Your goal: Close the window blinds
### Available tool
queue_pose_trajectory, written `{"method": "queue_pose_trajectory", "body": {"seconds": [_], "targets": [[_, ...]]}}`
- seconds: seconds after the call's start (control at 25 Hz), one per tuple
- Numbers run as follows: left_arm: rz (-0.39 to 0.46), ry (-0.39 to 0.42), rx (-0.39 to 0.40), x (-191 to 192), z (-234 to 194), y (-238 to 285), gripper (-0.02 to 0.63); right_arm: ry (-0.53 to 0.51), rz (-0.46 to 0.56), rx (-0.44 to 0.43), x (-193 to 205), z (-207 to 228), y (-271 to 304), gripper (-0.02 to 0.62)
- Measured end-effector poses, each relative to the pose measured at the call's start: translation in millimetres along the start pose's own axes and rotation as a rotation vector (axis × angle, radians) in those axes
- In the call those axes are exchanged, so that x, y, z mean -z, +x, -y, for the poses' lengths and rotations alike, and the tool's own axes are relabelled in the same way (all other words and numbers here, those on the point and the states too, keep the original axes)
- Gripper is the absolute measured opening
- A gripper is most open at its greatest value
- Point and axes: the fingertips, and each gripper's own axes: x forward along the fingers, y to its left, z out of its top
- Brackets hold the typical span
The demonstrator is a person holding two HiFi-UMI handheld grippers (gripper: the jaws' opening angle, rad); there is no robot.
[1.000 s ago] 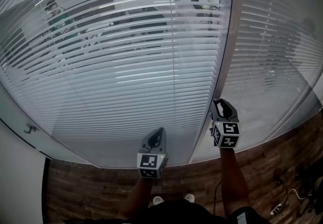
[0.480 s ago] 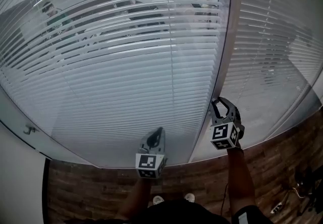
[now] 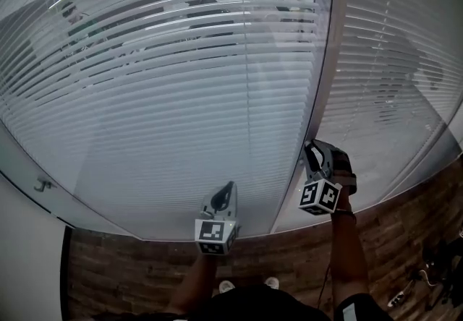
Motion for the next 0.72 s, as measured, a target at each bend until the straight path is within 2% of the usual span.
{"method": "queue_pose_trajectory", "body": {"seconds": [0.2, 0.4, 0.56, 0.72], "targets": [[-0.005, -0.009, -0.018, -1.7, -2.7, -1.4, 0.000, -0.009, 0.009, 0.003, -0.5, -1.1, -0.2, 0.127], [-0.005, -0.008, -0.016, -1.1, -1.2, -1.4, 0.000, 0.113, 0.039, -0.007, -1.1, 1.4, -4.2, 0.127], [-0.011, 0.013, 0.008, -0.8, 1.6, -2.2, 0.000, 0.349, 0.088, -0.035, -1.9, 3.9, -15.2, 0.129], [-0.002, 0.002, 0.037, -0.7, 9.2, -2.0, 0.000, 0.742, 0.156, -0.057, 1.1, 10.8, -18.4, 0.129]]}}
